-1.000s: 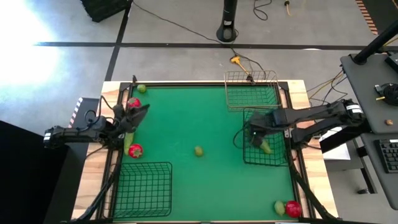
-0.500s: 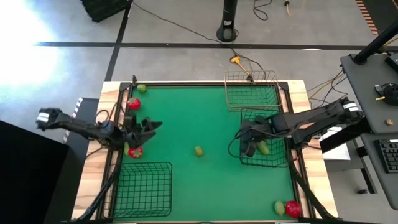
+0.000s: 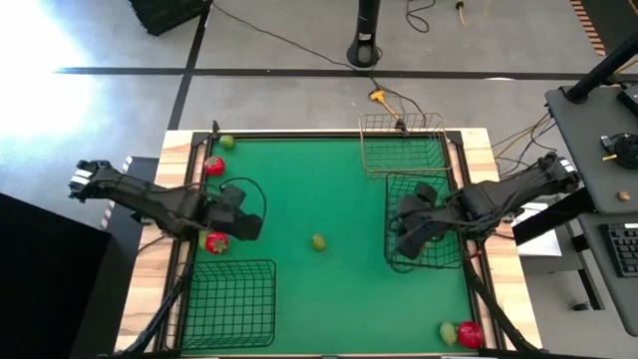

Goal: Sort produce into baskets
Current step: Put the cucumber into the top black wire basket

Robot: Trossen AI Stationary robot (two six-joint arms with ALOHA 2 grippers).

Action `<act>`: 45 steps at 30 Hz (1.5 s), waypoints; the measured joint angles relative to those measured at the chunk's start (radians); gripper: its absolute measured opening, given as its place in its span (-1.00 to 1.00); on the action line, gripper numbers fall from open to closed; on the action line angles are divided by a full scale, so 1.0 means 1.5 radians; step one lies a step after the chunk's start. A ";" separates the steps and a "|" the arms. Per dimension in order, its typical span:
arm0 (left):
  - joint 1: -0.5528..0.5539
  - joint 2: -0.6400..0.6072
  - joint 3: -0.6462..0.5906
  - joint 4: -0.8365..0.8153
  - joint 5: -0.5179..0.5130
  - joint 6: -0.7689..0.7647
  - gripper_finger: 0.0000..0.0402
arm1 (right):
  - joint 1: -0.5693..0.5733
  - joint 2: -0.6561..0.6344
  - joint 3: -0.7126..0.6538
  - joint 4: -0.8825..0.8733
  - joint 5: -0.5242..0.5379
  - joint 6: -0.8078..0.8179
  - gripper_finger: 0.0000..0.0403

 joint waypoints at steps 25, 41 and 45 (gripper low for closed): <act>0.595 0.341 0.075 -0.230 0.213 0.419 0.72 | 0.154 0.000 -0.101 0.004 0.041 0.059 0.11; 0.704 0.505 0.016 -0.202 0.284 0.550 0.72 | 0.159 0.000 -0.187 0.004 0.060 0.104 0.11; 0.733 0.507 -0.029 -0.156 0.282 0.553 0.72 | 0.161 -0.001 -0.165 0.002 0.073 0.085 0.11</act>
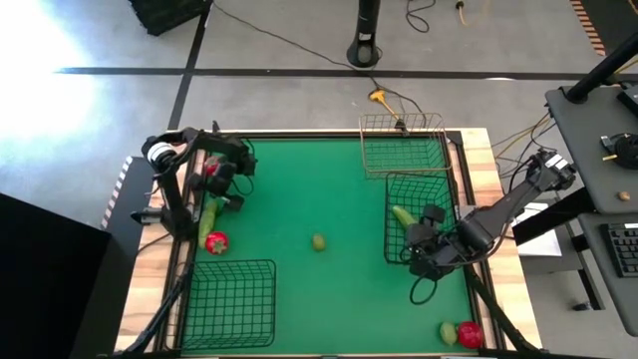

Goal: Sort produce into baskets
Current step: Put the cucumber into the top black wire basket

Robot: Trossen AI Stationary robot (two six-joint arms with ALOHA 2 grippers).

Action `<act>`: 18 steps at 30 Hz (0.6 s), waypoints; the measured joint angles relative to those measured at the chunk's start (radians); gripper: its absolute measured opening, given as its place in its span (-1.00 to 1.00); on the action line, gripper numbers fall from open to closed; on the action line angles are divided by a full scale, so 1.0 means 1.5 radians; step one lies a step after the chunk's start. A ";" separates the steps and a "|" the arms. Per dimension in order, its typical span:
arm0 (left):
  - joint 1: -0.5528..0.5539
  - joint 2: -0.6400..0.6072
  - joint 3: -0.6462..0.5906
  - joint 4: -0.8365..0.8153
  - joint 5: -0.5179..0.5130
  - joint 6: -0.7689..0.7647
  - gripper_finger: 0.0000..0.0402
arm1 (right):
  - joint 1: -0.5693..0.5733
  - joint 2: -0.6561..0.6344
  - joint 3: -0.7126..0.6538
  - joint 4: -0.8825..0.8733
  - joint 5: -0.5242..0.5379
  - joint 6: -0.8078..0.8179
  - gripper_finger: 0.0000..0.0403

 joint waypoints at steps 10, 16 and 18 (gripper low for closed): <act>0.000 -0.003 -0.035 0.041 0.000 0.018 0.46 | 0.000 0.000 0.070 -0.003 0.097 -0.075 0.11; -0.035 -0.030 -0.028 0.033 -0.003 0.021 0.02 | 0.000 0.000 0.082 -0.003 0.142 -0.122 0.11; -0.043 -0.048 -0.023 0.056 0.004 0.024 -0.11 | 0.000 0.000 0.082 -0.003 0.150 -0.127 0.11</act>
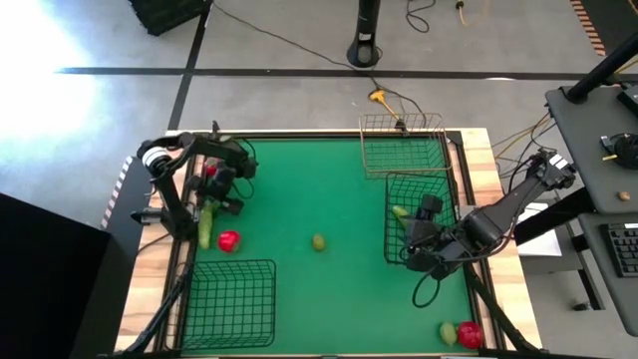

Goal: Sort produce into baskets
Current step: Put the cucumber into the top black wire basket

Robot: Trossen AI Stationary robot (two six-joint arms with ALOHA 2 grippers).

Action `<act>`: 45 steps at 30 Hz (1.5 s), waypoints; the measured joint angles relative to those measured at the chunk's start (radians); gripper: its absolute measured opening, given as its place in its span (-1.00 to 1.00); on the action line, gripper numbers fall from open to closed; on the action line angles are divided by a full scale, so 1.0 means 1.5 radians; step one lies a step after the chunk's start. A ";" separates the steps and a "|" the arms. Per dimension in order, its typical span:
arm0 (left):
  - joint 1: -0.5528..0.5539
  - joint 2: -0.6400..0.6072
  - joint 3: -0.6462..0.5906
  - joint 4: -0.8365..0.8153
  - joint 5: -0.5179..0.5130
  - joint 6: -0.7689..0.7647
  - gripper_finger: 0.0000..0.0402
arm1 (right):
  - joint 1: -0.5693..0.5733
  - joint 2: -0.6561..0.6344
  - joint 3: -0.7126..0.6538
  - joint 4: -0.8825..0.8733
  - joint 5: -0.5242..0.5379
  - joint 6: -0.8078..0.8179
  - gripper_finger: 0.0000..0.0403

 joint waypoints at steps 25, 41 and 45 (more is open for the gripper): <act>-0.186 -0.027 0.234 0.470 0.100 -0.171 -0.15 | 0.000 0.000 0.022 0.011 -0.012 -0.025 0.11; -0.259 0.149 0.372 0.497 0.106 -0.169 0.11 | 0.002 0.007 -0.013 0.124 -0.127 -0.141 0.11; -0.283 0.116 0.369 0.503 0.078 -0.155 0.17 | 0.002 0.027 -0.014 0.176 -0.129 -0.221 0.11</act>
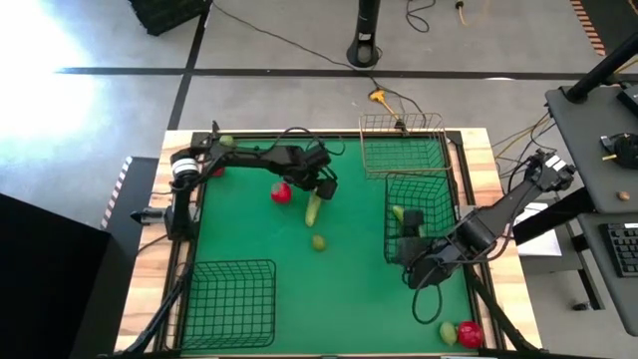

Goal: Sort produce into baskets
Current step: Put the cucumber into the top black wire basket

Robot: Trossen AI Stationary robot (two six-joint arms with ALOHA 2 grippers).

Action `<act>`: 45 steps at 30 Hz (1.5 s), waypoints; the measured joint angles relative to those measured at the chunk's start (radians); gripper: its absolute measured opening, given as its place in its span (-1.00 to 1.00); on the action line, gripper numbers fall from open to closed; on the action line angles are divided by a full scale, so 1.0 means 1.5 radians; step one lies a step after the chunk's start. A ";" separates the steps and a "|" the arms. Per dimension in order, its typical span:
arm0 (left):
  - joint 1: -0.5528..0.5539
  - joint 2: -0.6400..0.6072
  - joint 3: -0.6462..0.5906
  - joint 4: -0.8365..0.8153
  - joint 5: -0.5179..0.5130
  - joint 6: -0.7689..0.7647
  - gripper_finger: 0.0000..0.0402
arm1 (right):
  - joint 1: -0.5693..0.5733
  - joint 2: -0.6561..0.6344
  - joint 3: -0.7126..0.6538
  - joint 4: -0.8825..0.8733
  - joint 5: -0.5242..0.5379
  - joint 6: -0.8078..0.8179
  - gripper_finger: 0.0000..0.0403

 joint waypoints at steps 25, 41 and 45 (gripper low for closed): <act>-0.632 -0.404 -0.413 0.478 -0.635 -0.101 0.22 | -0.253 0.315 0.247 0.063 -0.180 -0.381 0.70; -0.675 -0.339 -0.497 0.592 -0.810 -0.101 0.22 | -0.493 0.495 0.311 0.054 -0.291 -0.768 0.70; -0.669 -0.333 -0.497 0.593 -0.821 -0.101 0.22 | -0.526 0.535 0.361 0.056 -0.319 -0.777 0.68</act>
